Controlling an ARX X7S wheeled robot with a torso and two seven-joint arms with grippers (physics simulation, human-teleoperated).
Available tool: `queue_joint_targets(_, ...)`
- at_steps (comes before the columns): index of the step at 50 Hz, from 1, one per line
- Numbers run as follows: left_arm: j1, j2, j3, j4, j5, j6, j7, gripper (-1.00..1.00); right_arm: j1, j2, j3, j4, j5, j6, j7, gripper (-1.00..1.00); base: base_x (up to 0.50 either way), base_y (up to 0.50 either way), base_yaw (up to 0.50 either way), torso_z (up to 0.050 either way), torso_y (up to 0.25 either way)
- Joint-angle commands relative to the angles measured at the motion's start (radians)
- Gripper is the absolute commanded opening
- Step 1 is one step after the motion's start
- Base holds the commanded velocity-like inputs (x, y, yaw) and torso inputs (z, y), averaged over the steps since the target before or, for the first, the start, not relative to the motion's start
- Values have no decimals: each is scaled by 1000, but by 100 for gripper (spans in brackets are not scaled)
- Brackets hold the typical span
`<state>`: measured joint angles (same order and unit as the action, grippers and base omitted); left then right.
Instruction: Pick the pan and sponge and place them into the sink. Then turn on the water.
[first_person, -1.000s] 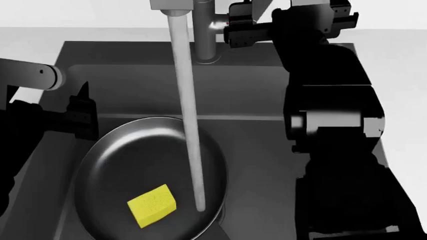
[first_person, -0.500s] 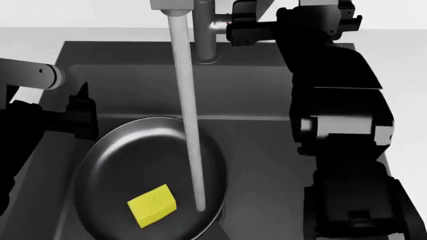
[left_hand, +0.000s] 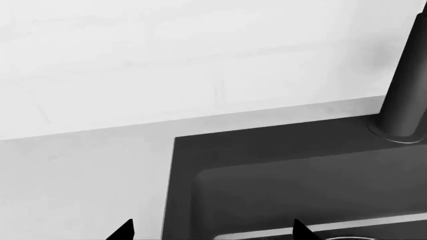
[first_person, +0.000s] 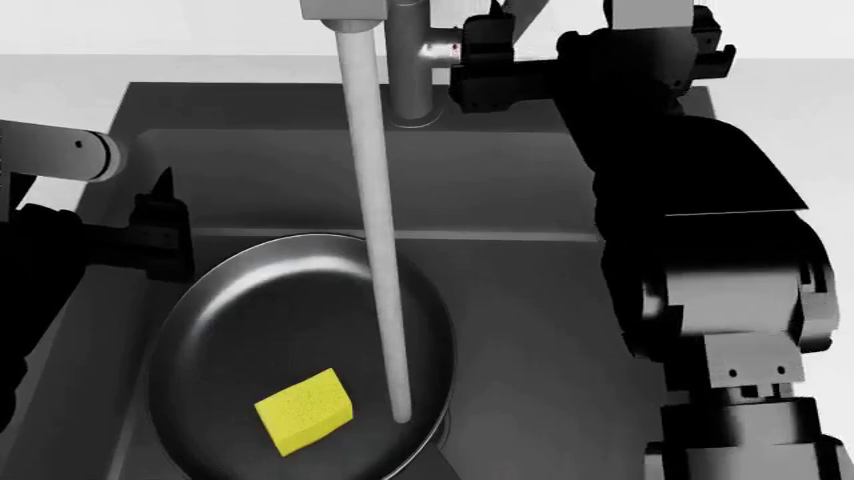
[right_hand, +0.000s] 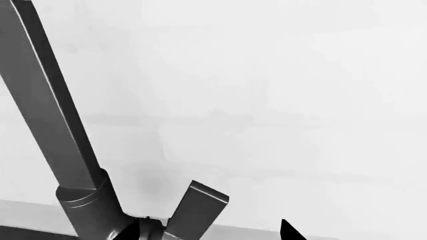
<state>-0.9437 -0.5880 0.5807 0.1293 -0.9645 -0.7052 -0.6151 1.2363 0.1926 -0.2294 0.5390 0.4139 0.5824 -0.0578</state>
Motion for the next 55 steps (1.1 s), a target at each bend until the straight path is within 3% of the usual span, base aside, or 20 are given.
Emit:
queue_joint_targets(1,1,13,-15,0,-12,16,13,100,-71,24,6,-168,17,96,24,100,0,0,0,0,0)
queue_joint_targets(35,-20,-45,-27,61,-64,-55,-13,100,-211,273,74,-854,202,600,152,100,0,0,0,0,0)
queue_joint_targets(41,-40,-80,-14,98,-73,-99,-11,100,-236,315,141,-957,249,685,183,100,0,0,0,0,0)
queue_joint_targets(55,-42,-128,-97,153,-231,-173,-95,100,-225,370,371,-1163,436,976,254,100,0,0,0,0,0)
